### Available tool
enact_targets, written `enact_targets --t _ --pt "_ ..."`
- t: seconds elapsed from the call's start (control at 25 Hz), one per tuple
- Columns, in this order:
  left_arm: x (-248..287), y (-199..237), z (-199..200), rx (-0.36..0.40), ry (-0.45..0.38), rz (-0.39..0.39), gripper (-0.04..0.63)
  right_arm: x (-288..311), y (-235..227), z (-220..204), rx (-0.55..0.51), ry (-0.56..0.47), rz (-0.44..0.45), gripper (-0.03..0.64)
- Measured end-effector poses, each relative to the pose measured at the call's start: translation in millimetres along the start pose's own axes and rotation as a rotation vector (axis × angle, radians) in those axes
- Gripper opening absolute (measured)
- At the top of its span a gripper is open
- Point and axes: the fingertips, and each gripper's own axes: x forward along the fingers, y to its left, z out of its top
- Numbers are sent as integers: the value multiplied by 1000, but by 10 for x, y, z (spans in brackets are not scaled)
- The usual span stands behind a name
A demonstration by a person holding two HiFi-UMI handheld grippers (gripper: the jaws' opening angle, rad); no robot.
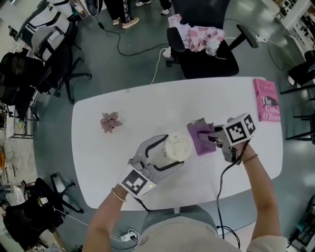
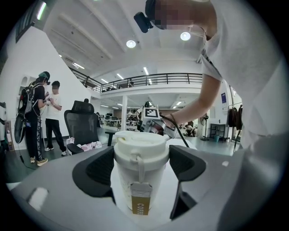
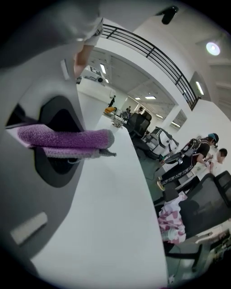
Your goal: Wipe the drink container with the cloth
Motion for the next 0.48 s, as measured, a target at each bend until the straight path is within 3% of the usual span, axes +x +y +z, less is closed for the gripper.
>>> enact_targets --t 0.2,0.48 --pt "-7 -25 17 47 -14 -86 383 -306 219 342 -146 55 7 69" --pt "15 -36 6 87 -15 -151 383 -354 535 658 -253 245 130 69"
